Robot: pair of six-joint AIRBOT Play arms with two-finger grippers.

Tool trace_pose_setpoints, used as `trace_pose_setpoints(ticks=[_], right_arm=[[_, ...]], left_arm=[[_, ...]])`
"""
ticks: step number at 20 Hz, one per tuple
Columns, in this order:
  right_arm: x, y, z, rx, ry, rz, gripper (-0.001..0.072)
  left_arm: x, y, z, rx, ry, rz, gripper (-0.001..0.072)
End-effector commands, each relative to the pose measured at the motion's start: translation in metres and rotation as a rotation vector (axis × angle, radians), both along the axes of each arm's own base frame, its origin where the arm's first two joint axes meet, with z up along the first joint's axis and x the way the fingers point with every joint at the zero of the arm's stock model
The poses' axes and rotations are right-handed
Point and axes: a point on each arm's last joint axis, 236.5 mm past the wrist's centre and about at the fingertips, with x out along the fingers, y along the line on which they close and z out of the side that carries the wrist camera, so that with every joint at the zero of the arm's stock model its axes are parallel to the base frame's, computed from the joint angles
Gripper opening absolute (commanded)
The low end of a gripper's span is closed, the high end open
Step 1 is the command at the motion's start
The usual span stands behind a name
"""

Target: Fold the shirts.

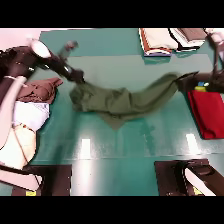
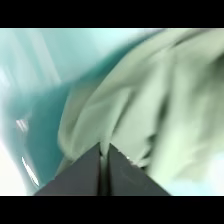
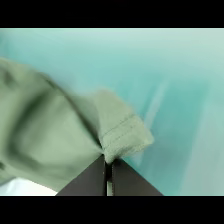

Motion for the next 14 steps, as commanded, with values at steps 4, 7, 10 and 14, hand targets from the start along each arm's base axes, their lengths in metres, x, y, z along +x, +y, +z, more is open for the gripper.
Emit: trace_pose_setpoints(ticks=[4,7,10,14], right_arm=[[-0.016,-0.031,0.133,-0.152,-0.254,-0.046,0.0017],[-0.037,-0.036,0.187,-0.177,-0.37,-0.052,0.0017],[-0.064,-0.064,0.232,-0.259,-0.487,-0.146,0.0017],[-0.096,-0.095,0.259,-0.28,-0.553,-0.29,0.0017]], left_arm=[[-0.067,0.066,0.257,0.034,-0.639,0.137,0.003],[-0.141,0.096,0.33,0.052,-0.841,0.21,0.003],[-0.208,0.126,0.379,0.057,-1.002,0.3,0.003],[-0.245,0.136,0.406,-0.029,-1.078,0.369,0.003]])
